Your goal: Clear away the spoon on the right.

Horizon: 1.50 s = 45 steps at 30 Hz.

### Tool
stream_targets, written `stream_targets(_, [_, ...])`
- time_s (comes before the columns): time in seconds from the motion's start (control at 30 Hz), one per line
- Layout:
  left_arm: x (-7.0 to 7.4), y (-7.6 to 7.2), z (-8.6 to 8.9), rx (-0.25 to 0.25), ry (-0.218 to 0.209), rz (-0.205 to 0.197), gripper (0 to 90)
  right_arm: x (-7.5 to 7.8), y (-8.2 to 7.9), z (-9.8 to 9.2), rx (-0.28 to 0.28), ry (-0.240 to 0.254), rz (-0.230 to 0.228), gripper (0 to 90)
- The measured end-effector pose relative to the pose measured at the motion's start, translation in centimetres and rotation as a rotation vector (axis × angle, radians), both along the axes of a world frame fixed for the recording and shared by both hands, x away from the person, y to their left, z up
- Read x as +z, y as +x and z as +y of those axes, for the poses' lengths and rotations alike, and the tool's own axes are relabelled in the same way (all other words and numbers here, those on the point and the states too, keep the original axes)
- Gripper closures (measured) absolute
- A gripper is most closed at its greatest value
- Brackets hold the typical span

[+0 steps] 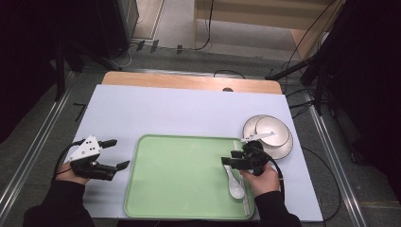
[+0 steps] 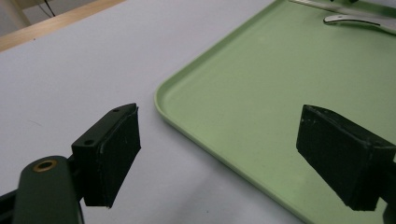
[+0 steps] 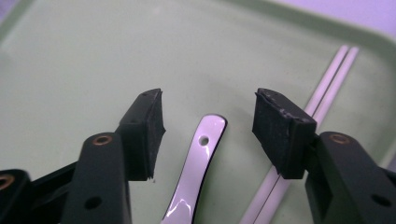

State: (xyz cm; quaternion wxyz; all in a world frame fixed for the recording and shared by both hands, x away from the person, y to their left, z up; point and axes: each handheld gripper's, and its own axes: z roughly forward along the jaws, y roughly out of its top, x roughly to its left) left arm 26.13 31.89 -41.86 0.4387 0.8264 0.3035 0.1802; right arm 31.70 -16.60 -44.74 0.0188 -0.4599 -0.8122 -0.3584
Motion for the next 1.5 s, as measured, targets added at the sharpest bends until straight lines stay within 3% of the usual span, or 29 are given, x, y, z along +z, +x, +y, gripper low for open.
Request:
stream_targets(0.37, [-0.1, 0.2, -0.1, -0.005, 0.003, 0.003, 13.5, 1.9, 1.1, -2.4, -0.029, 0.065, -0.074, 35.6])
stream_targets(0.53, [-0.1, 0.1, -0.1, -0.003, 0.005, 0.005, 13.4, 3.8, 0.7, -3.4, -0.040, 0.151, -0.151, 34.8])
stream_targets(0.67, [-0.1, 0.1, 0.0, -0.001, 0.008, 0.007, 13.4, 4.9, 0.7, -4.0, -0.046, 0.138, -0.181, 33.9])
stream_targets(0.83, [-0.1, -0.1, 0.1, 0.003, 0.010, 0.006, 13.4, 5.0, 1.0, -5.1, -0.065, 0.100, -0.193, 33.5])
stream_targets(1.0, [-0.2, -0.4, 0.4, 0.016, 0.011, 0.006, 13.4, 5.4, 1.7, -6.2, -0.080, 0.113, -0.180, 28.4])
stream_targets(1.17, [-0.2, -0.6, 0.7, 0.026, 0.013, 0.006, 13.4, 5.5, 2.2, -7.1, -0.103, 0.080, -0.200, 27.8])
stream_targets(1.5, [-0.2, -0.8, 0.9, 0.028, 0.014, 0.009, 13.4, 5.2, 2.6, -9.1, -0.150, 0.090, -0.200, 27.8])
